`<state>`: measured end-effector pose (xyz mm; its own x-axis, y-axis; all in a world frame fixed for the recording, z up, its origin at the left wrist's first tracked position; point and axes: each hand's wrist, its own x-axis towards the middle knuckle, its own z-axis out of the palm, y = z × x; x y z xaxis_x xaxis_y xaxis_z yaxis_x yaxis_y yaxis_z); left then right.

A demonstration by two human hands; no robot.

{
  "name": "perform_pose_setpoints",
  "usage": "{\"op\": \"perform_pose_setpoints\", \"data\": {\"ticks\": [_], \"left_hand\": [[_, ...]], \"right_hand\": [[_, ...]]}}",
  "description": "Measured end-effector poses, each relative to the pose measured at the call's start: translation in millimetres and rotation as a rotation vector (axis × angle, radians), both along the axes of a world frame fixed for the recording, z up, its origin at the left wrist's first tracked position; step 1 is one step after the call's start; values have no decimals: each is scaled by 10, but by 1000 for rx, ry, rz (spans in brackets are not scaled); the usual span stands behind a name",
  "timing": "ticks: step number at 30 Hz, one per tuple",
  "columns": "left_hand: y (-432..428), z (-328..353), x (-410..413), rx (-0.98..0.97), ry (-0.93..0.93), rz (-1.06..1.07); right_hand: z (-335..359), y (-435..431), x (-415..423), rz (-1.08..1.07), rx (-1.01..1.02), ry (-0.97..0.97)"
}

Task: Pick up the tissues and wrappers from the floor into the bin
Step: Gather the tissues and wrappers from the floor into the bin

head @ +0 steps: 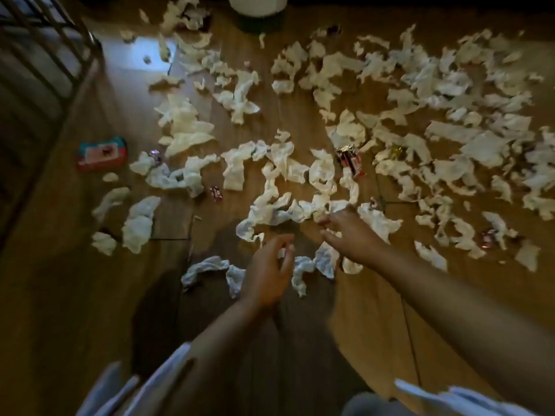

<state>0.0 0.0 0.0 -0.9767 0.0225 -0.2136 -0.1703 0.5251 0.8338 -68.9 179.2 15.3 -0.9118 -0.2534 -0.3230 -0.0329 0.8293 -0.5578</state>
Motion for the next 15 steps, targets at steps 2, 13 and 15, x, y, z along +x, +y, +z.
{"op": "perform_pose_setpoints", "data": {"ticks": [2,13,15], "left_hand": [[130,-480,-67,48,41,30],[-739,-1477,-231,-580,-459,243],[-767,-1580,-152,-589,-535,215]], "right_hand": [[-462,92,-77,91,58,43],[-1762,-175,-52,645,231,-36],[-1898,-185,14,614,145,-3]]}}
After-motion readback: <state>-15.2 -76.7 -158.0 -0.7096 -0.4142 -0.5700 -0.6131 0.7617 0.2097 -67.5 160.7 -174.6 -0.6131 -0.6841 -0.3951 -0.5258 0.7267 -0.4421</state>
